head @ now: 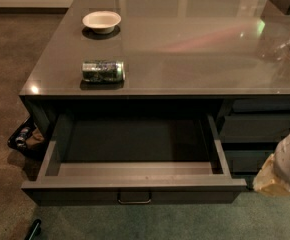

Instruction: Close top drawer

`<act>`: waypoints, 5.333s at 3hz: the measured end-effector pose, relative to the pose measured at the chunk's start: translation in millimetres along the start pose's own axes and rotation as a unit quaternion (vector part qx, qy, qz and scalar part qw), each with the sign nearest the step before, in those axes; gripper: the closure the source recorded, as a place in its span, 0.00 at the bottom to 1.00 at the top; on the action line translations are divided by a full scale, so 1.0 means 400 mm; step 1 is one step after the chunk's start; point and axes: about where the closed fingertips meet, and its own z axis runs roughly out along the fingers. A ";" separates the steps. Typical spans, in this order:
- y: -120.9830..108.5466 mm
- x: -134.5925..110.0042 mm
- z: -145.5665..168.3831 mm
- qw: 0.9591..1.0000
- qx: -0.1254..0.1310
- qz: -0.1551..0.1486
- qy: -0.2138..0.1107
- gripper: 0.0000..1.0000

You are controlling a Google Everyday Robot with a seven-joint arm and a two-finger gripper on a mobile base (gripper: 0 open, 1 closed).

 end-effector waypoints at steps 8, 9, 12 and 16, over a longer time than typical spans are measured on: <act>0.221 -0.282 0.343 0.943 -0.090 -0.276 -0.162 1.00; 0.208 -0.311 0.378 0.940 -0.081 -0.285 -0.169 1.00; 0.129 -0.453 0.439 0.935 0.014 -0.301 -0.186 1.00; 0.012 -0.507 0.421 0.927 0.097 -0.316 -0.177 1.00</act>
Offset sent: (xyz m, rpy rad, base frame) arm -0.0178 0.0735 -0.0655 0.3441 0.0651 0.2800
